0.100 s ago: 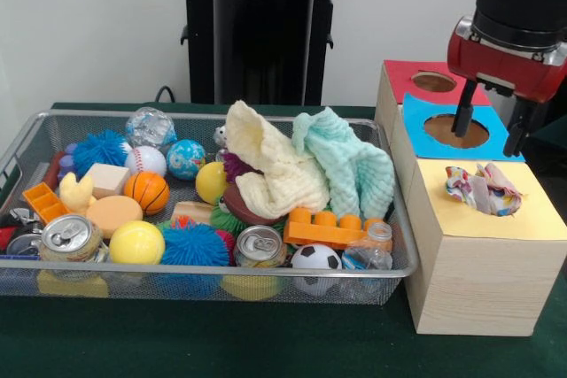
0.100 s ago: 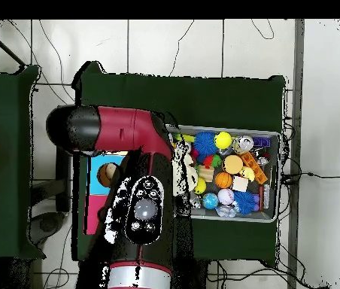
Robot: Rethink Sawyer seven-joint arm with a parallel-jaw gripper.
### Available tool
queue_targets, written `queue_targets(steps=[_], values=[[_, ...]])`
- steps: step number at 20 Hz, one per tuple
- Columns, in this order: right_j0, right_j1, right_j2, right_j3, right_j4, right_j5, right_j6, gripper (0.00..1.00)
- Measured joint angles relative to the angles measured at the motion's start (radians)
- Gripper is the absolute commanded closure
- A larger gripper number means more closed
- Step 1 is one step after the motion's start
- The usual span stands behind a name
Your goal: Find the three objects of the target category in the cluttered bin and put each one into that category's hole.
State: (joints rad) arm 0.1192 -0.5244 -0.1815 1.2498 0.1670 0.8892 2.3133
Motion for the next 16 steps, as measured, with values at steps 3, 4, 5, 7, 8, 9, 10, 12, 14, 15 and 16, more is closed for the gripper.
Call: queue_targets(steps=[3, 4, 5, 7, 8, 9, 10, 12, 14, 15, 16], values=[[-0.01, 0.0, 0.0, 0.0, -0.002, -0.021, 0.0, 1.0], [-0.011, 0.0, 0.0, 0.0, -0.002, -0.024, 0.0, 1.0], [-0.014, 0.0, 0.0, 0.0, -0.004, -0.033, 0.0, 1.0], [-0.015, 0.0, 0.0, 0.0, -0.004, -0.037, 0.0, 1.0], [-0.015, 0.0, 0.0, 0.0, -0.005, -0.038, 0.0, 1.0], [-0.015, 0.0, 0.0, 0.0, -0.005, -0.038, 0.0, 1.0], [-0.015, 0.0, 0.0, 0.0, -0.007, -0.038, 0.0, 1.0], [-0.015, 0.0, 0.0, 0.0, -0.007, -0.038, 0.0, 1.0], [-0.015, 0.0, 0.0, 0.0, -0.007, -0.038, 0.0, 1.0], [-0.015, 0.001, 0.0, 0.0, -0.007, -0.038, 0.0, 1.0], [-0.015, 0.001, 0.0, 0.0, -0.007, -0.038, 0.0, 1.0]])
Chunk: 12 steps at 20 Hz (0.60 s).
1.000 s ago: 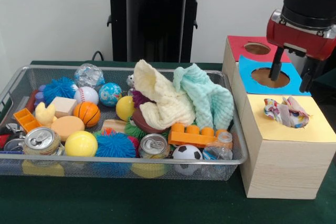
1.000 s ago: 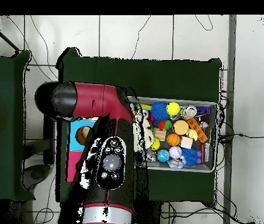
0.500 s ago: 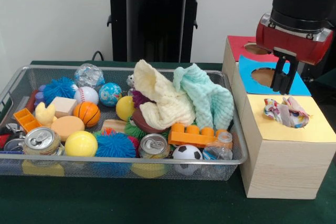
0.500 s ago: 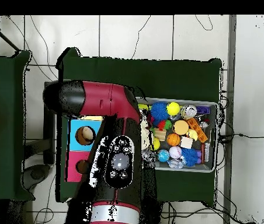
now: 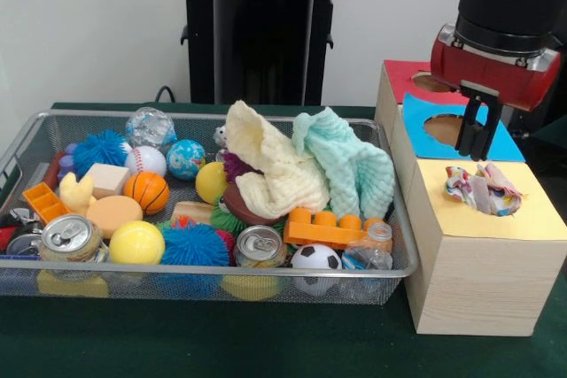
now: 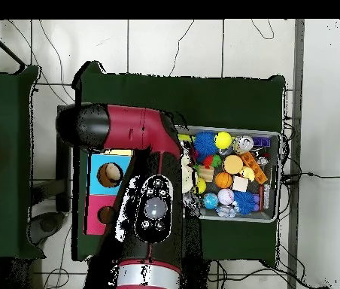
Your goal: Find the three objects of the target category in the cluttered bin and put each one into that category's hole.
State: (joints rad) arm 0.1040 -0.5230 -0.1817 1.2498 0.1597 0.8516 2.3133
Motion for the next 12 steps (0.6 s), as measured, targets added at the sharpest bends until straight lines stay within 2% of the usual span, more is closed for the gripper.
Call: queue_targets(steps=[12], values=[[-0.001, 0.032, 0.0, 0.019, -0.002, -0.059, 0.0, 1.0]])
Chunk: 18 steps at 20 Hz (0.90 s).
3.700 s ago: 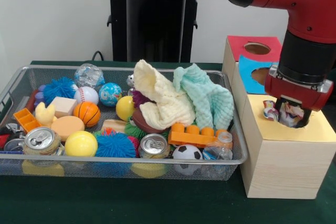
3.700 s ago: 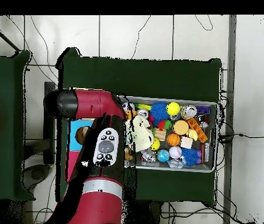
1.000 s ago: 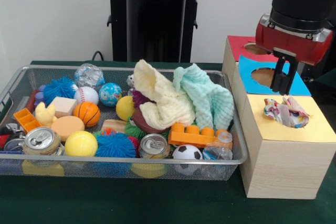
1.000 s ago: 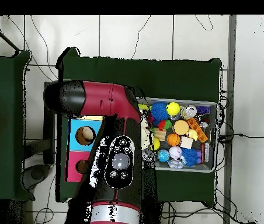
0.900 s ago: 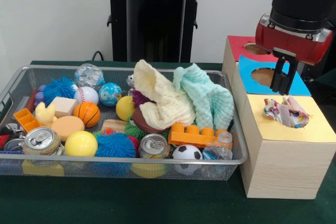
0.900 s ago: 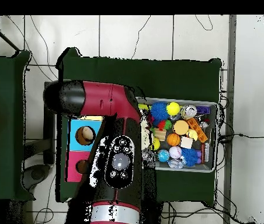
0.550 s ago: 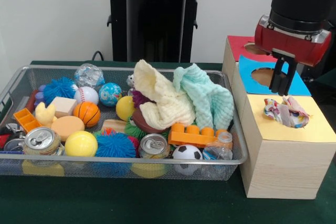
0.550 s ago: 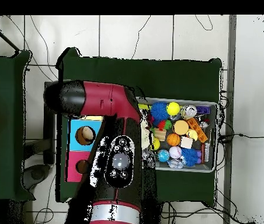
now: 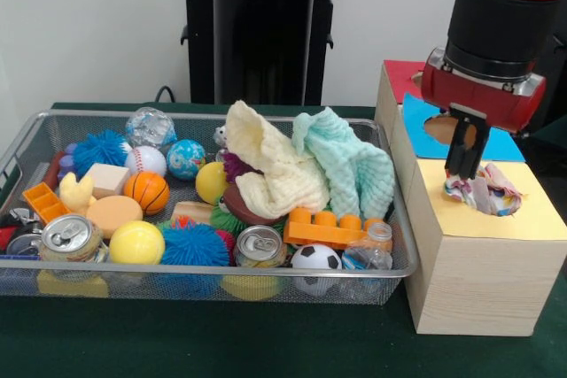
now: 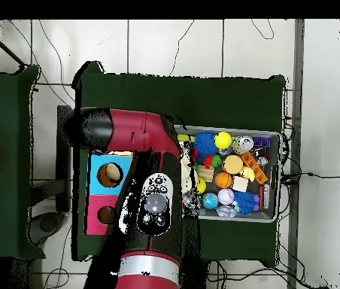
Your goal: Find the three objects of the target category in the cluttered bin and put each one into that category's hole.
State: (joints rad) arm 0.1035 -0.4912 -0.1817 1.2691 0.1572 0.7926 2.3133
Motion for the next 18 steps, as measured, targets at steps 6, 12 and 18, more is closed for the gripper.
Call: queue_targets(steps=[6, 12, 18], values=[[0.0, 0.0, 0.0, 0.036, 0.0, -0.038, 0.0, 1.0], [0.0, -0.001, 0.0, 0.054, 0.001, -0.053, 0.0, 1.0], [-0.003, -0.017, 0.001, 0.083, 0.012, -0.054, 0.0, 1.0]])
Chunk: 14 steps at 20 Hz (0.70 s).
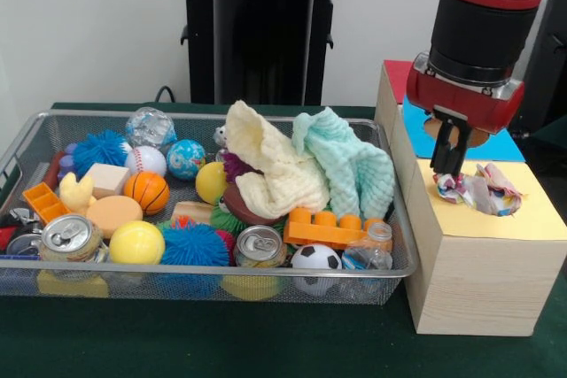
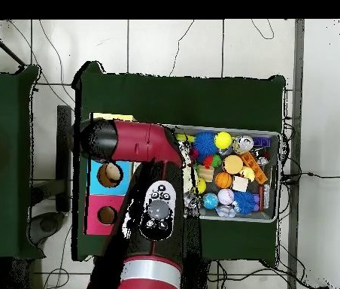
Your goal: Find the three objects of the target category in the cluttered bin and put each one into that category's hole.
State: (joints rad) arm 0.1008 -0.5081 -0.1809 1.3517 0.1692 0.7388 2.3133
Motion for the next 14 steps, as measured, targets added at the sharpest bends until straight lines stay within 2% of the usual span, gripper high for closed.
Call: queue_targets(steps=[14], values=[[-0.01, 0.002, 0.014, 0.016, 0.061, 0.0, 0.0, 1.0]])
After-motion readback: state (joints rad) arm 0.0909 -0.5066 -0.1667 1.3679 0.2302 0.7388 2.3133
